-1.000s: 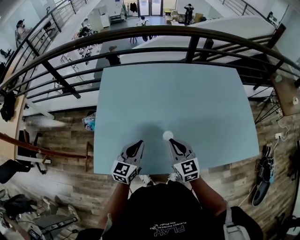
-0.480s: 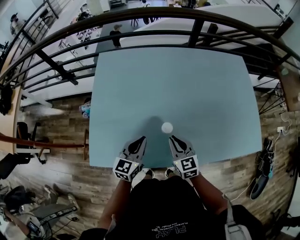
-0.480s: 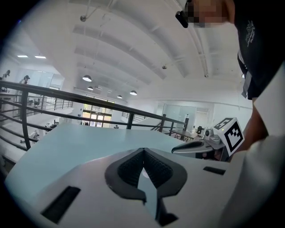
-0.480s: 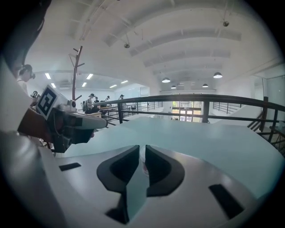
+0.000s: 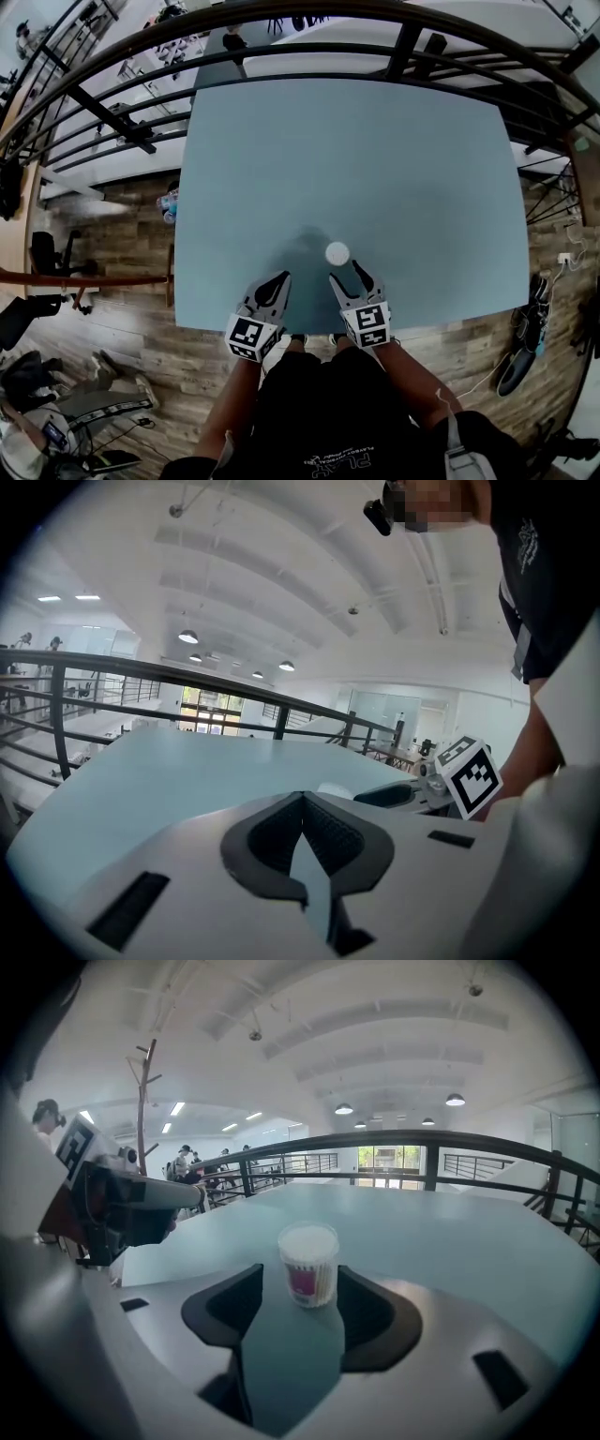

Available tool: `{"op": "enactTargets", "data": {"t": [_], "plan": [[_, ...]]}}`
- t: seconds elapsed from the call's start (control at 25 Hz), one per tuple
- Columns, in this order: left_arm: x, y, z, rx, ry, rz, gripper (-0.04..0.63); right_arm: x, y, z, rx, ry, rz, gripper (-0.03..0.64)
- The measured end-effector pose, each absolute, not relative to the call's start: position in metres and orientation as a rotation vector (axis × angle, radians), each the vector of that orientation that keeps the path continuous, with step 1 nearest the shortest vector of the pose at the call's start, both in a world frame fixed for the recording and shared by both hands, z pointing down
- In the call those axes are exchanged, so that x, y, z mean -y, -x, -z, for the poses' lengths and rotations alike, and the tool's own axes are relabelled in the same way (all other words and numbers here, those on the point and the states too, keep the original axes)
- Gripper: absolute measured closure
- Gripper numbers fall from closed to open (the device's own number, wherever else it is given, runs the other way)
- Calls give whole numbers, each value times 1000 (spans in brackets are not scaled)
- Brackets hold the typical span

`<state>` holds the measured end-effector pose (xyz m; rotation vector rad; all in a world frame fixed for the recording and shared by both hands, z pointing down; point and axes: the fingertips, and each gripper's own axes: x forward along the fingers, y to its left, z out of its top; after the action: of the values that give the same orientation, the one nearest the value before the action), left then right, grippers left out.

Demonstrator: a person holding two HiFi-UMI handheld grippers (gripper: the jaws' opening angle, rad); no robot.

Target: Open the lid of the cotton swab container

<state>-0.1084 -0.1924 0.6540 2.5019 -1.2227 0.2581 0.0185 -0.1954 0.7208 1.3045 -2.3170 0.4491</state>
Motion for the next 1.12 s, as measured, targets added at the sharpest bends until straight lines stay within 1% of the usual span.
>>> {"op": "enactTargets", "data": {"t": [0.12,0.36,0.6,1.12], "plan": [[194,106,-648,1225,-2523,-261,583,207,-21,-728,2303,-1324,-450,364],[193,106,-653,1232,-2499,-259,583,219,-17,-742,2294,-1310,-462,351],[186,111,-657,1225,-2478,-251,583,225,-3,-748,2294,-1304,-453,348],[174,125,-660,1260,-2456,-278,583,238,-4,-751,2290,-1313,-453,353]]}}
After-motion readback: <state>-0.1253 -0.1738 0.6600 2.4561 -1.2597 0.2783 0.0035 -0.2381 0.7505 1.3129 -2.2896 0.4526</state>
